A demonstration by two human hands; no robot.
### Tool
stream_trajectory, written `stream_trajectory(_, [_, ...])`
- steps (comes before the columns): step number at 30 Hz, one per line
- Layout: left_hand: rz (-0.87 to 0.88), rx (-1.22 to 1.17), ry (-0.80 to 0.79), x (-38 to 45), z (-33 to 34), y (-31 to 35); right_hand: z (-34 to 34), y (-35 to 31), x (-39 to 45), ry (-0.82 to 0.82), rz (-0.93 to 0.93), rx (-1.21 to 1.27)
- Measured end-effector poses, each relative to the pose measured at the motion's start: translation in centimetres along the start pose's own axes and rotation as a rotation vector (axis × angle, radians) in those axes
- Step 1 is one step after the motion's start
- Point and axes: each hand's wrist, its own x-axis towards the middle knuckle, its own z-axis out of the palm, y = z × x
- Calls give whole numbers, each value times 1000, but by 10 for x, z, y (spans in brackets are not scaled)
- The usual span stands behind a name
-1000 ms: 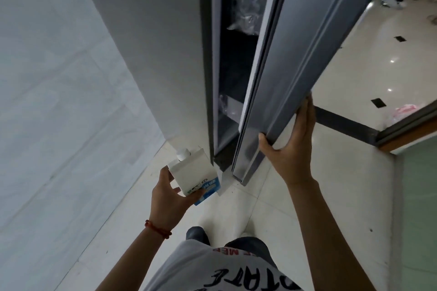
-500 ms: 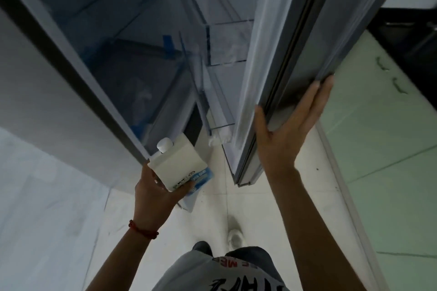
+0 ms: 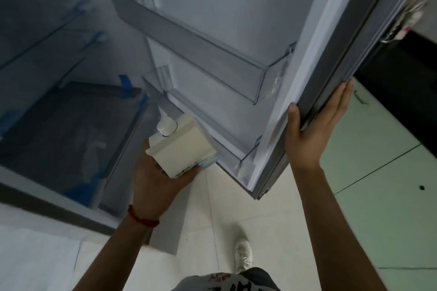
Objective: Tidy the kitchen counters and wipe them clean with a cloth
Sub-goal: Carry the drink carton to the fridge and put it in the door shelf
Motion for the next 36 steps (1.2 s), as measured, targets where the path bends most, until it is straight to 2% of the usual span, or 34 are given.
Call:
stream_trajectory(4, [71,-51,14,35,45,14,1,38,31,-22,-3,23])
stream_trajectory(11, [171,-66,-113,85,111,14,8,86,79,-64,2,106])
stream_trajectory(19, [164,-20,-355,156,148,16,21,119,108,-98,32,145])
stream_trajectory(25, [231,32,-524,195,169,13,27,134,121,-111,79,173])
stream_trajectory(28, [200,32,-570,205,184,7,28,137,124,-114,90,186])
stream_trajectory(32, [133,34,-738,206,199,-11,29,139,124,-111,94,180])
stream_trajectory(36, [62,38,-782,207,206,-22,29,137,123,-116,102,186])
